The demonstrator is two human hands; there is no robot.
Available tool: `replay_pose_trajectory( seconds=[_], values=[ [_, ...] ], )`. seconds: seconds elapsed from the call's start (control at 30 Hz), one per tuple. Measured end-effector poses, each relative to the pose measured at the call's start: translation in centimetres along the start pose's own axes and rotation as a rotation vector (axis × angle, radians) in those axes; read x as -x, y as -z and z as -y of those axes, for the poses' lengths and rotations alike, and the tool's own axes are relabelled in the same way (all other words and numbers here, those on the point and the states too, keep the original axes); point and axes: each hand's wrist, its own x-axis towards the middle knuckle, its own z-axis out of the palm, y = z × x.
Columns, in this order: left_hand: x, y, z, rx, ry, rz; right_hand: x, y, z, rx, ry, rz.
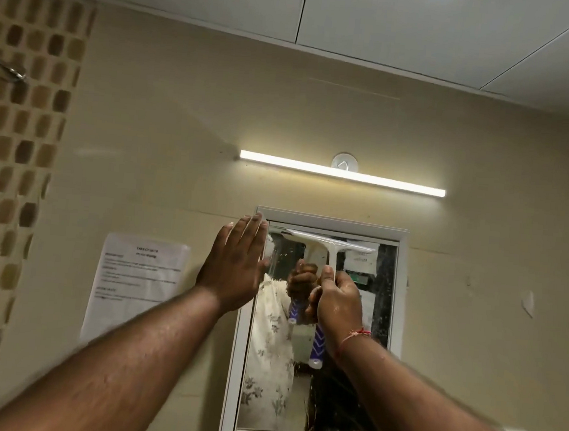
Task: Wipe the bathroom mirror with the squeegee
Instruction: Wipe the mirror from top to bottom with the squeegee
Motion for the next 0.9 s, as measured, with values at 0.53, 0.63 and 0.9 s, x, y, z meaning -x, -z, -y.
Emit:
replay_pose_trajectory(
  seconds=[0.53,0.63,0.9],
  values=[
    [-4.1,-4.5,1.3,0.365,0.066,-0.168,-4.6,-3.8,-1.3,0.193,0.022,-0.159],
    [-4.0,-5.2,0.9,0.410,0.081,-0.198,-4.7,-4.4,-1.7,0.184,0.031,-0.167],
    [-3.9,-6.2,0.9,0.430,0.059,-0.236,-4.9,-5.6,-2.0,0.311,0.094,-0.208]
  ],
)
